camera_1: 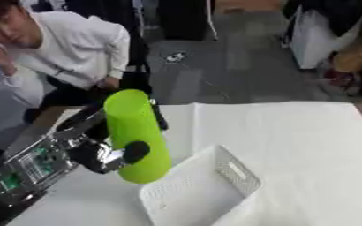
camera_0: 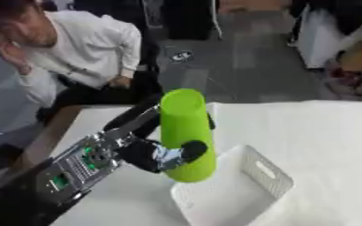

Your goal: Pick up objects on the table and place them in the box.

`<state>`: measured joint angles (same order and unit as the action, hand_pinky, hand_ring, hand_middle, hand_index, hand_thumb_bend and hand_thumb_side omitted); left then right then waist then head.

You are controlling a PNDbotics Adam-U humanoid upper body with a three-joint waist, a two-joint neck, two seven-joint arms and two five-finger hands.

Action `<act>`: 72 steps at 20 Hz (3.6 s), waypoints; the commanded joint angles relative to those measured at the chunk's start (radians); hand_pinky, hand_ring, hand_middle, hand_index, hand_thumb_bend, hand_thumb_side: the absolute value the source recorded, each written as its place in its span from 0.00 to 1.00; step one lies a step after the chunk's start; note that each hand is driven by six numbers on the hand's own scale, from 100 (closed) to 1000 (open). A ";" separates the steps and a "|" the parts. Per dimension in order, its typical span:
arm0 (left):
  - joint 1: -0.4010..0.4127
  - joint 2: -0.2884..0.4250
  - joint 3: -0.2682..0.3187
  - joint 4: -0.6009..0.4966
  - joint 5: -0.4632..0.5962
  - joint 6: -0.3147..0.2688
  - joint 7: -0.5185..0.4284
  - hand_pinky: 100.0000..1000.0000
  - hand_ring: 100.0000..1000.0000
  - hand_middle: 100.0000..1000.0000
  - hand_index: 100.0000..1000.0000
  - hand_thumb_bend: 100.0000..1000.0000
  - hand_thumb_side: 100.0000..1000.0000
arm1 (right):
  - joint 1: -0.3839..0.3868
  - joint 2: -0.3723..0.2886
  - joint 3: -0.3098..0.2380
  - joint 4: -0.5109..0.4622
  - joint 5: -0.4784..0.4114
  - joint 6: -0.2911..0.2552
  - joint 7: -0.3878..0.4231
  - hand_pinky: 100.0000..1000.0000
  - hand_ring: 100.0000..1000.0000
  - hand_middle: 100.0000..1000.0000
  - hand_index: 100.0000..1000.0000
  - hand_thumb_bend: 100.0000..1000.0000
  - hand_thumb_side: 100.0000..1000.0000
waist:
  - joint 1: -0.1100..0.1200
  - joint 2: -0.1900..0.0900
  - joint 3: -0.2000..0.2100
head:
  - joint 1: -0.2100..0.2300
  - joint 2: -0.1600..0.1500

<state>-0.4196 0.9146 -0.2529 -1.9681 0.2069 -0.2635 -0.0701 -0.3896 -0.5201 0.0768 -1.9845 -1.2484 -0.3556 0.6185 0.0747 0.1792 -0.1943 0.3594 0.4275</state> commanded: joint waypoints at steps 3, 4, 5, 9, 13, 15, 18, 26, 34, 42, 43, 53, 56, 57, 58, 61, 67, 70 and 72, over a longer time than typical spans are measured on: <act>-0.056 0.043 -0.034 -0.021 -0.014 0.006 -0.057 0.00 0.00 0.01 0.28 0.00 0.57 | -0.011 -0.024 -0.007 -0.015 -0.009 0.003 0.002 0.10 0.22 0.46 0.58 0.00 0.59 | -0.001 -0.019 -0.006 | 0.002 -0.013; -0.064 0.041 -0.042 -0.013 -0.023 0.004 -0.066 0.00 0.00 0.01 0.29 0.00 0.58 | -0.013 -0.024 -0.007 -0.015 -0.010 0.004 0.002 0.10 0.23 0.46 0.58 0.00 0.62 | 0.000 -0.019 -0.007 | 0.003 -0.015; -0.074 0.039 -0.051 -0.002 -0.032 0.000 -0.072 0.00 0.00 0.02 0.29 0.00 0.58 | -0.014 -0.023 -0.007 -0.015 -0.012 0.005 0.001 0.10 0.23 0.46 0.58 0.00 0.62 | 0.000 -0.019 -0.009 | 0.003 -0.018; -0.111 0.024 -0.080 0.059 -0.081 -0.027 -0.091 0.00 0.00 0.03 0.30 0.00 0.59 | -0.020 -0.023 -0.009 -0.015 -0.019 0.009 0.000 0.10 0.23 0.46 0.58 0.00 0.62 | 0.002 -0.020 -0.015 | -0.001 -0.023; -0.145 0.002 -0.098 0.142 -0.150 -0.067 -0.087 0.00 0.00 0.03 0.30 0.00 0.59 | -0.024 -0.022 -0.009 -0.015 -0.024 0.013 0.001 0.10 0.23 0.46 0.58 0.00 0.62 | 0.003 -0.021 -0.020 | 0.001 -0.022; -0.163 -0.017 -0.108 0.193 -0.193 -0.087 -0.078 0.00 0.00 0.03 0.31 0.00 0.57 | -0.026 -0.022 -0.009 -0.015 -0.026 0.015 0.002 0.10 0.23 0.46 0.58 0.00 0.62 | 0.004 -0.021 -0.021 | 0.003 -0.018; -0.188 -0.046 -0.122 0.263 -0.234 -0.113 -0.073 0.00 0.00 0.05 0.33 0.00 0.60 | -0.029 -0.021 -0.009 -0.015 -0.028 0.018 0.003 0.10 0.23 0.46 0.58 0.00 0.62 | 0.005 -0.021 -0.025 | 0.005 -0.004; -0.235 -0.091 -0.144 0.404 -0.320 -0.186 -0.096 0.00 0.00 0.22 0.46 0.00 0.68 | -0.041 -0.019 -0.010 -0.015 -0.039 0.025 0.001 0.10 0.23 0.46 0.58 0.00 0.62 | 0.008 -0.021 -0.033 | 0.008 0.009; -0.242 -0.100 -0.151 0.477 -0.394 -0.208 -0.245 0.81 0.97 1.00 1.00 0.01 1.00 | -0.045 -0.021 -0.012 -0.015 -0.045 0.029 0.002 0.10 0.23 0.46 0.58 0.00 0.61 | 0.009 -0.022 -0.035 | 0.003 0.012; -0.247 -0.102 -0.141 0.507 -0.331 -0.199 -0.329 1.00 1.00 1.00 1.00 0.07 1.00 | -0.044 -0.021 -0.011 -0.015 -0.044 0.028 0.002 0.10 0.23 0.46 0.58 0.00 0.61 | 0.009 -0.023 -0.034 | 0.000 0.009; -0.248 -0.102 -0.139 0.508 -0.328 -0.199 -0.331 1.00 1.00 1.00 1.00 0.11 1.00 | -0.044 -0.021 -0.011 -0.015 -0.044 0.028 0.002 0.10 0.23 0.46 0.58 0.00 0.61 | 0.009 -0.023 -0.034 | 0.000 0.009; -0.256 -0.107 -0.131 0.523 -0.334 -0.211 -0.322 1.00 1.00 1.00 1.00 0.22 1.00 | -0.045 -0.022 -0.012 -0.015 -0.046 0.028 0.001 0.10 0.23 0.46 0.58 0.00 0.61 | 0.010 -0.023 -0.035 | 0.002 0.010; -0.263 -0.116 -0.126 0.540 -0.345 -0.222 -0.311 1.00 1.00 1.00 1.00 0.28 1.00 | -0.046 -0.021 -0.013 -0.015 -0.047 0.027 0.001 0.10 0.23 0.46 0.58 0.00 0.61 | 0.009 -0.023 -0.036 | 0.001 0.010; -0.265 -0.118 -0.125 0.547 -0.350 -0.228 -0.307 1.00 1.00 1.00 1.00 0.29 1.00 | -0.046 -0.021 -0.013 -0.015 -0.047 0.028 0.001 0.10 0.23 0.46 0.58 0.00 0.61 | 0.009 -0.023 -0.036 | 0.001 0.010; -0.269 -0.122 -0.122 0.554 -0.358 -0.237 -0.304 1.00 1.00 1.00 1.00 0.31 1.00 | -0.046 -0.021 -0.013 -0.015 -0.047 0.028 0.000 0.10 0.23 0.46 0.58 0.00 0.61 | 0.009 -0.023 -0.036 | 0.001 0.011; -0.278 -0.133 -0.111 0.582 -0.392 -0.271 -0.287 1.00 1.00 1.00 1.00 0.33 1.00 | -0.046 -0.020 -0.014 -0.015 -0.047 0.028 0.000 0.11 0.23 0.46 0.58 0.00 0.61 | 0.009 -0.023 -0.037 | 0.001 0.013; -0.287 -0.153 -0.108 0.632 -0.456 -0.290 -0.284 1.00 1.00 1.00 1.00 0.18 1.00 | -0.048 -0.020 -0.015 -0.015 -0.050 0.028 -0.001 0.11 0.23 0.46 0.58 0.00 0.61 | 0.009 -0.023 -0.038 | 0.000 0.016; -0.290 -0.159 -0.110 0.636 -0.469 -0.302 -0.297 1.00 1.00 1.00 1.00 0.25 1.00 | -0.049 -0.019 -0.015 -0.015 -0.051 0.028 -0.002 0.11 0.24 0.46 0.58 0.00 0.61 | 0.009 -0.023 -0.039 | 0.000 0.017; -0.293 -0.159 -0.110 0.635 -0.500 -0.319 -0.308 1.00 1.00 1.00 1.00 0.29 1.00 | -0.050 -0.019 -0.015 -0.015 -0.051 0.028 -0.002 0.11 0.24 0.46 0.58 0.00 0.61 | 0.009 -0.023 -0.040 | 0.000 0.017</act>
<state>-0.6922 0.7436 -0.3761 -1.3261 -0.2795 -0.5724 -0.3720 -0.4212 -0.5200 0.0710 -1.9845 -1.2949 -0.3274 0.6189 0.0867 0.1781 -0.2319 0.3601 0.4457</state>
